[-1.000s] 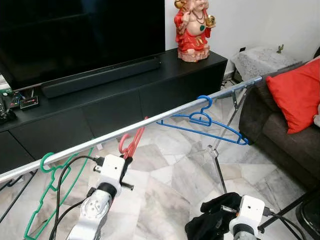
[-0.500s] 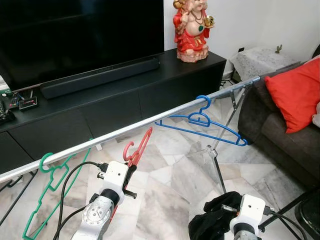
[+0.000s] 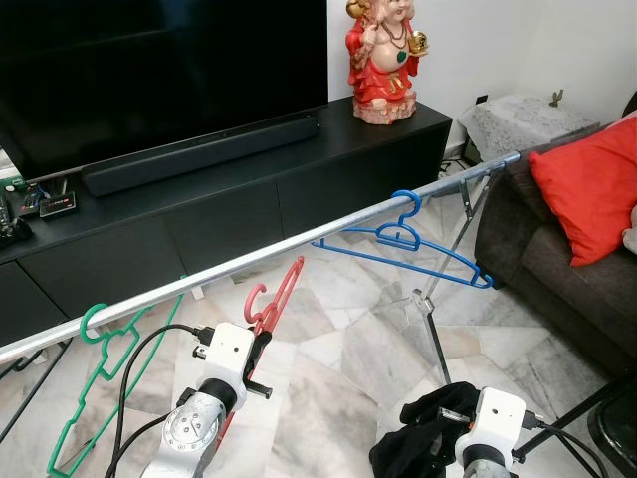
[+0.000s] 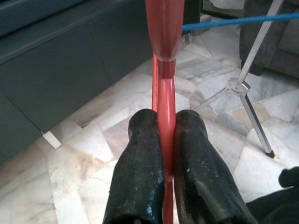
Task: Hang hanger
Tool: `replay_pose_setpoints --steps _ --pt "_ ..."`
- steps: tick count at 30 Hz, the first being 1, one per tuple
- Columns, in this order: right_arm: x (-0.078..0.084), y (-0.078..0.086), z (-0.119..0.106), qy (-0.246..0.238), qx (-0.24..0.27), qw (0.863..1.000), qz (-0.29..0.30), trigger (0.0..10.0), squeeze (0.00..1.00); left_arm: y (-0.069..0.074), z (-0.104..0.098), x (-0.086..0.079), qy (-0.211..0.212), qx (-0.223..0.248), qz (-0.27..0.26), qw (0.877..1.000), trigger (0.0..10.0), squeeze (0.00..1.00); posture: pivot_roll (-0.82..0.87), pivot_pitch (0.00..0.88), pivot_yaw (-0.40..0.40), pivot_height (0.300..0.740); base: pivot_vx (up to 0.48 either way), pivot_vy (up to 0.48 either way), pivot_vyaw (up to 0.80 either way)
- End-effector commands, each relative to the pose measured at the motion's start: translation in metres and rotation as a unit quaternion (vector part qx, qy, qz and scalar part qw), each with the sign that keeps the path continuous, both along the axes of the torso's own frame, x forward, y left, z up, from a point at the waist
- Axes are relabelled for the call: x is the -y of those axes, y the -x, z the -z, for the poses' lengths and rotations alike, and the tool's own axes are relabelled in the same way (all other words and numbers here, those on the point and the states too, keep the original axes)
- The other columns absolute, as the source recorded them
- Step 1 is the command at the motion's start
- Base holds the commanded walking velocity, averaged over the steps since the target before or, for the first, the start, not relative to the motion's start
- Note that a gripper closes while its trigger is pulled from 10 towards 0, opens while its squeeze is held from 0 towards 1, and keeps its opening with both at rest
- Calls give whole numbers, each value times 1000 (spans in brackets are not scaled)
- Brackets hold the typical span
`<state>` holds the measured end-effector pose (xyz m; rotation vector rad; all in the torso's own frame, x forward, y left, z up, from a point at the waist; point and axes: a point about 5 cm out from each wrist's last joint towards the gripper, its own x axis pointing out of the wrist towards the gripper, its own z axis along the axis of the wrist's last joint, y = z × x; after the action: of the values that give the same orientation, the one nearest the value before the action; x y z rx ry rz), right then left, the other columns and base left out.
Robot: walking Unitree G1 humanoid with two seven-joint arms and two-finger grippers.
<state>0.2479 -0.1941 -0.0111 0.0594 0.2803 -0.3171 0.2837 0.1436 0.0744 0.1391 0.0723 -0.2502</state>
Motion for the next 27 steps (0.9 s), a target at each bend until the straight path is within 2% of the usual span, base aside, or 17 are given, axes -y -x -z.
replay_pose_setpoints --steps 1,27 --pt "-2 -1 -2 3 8 1000 -5 10000 0 1 -1 -3 1 -1 -4 1000 10000 0 54 67 52 740 -244 0 0" --pt "-6 -2 -2 2 8 1000 -10 10000 0 2 -1 -2 4 -8 -5 1000 10000 0 58 53 57 740 -284 0 0"
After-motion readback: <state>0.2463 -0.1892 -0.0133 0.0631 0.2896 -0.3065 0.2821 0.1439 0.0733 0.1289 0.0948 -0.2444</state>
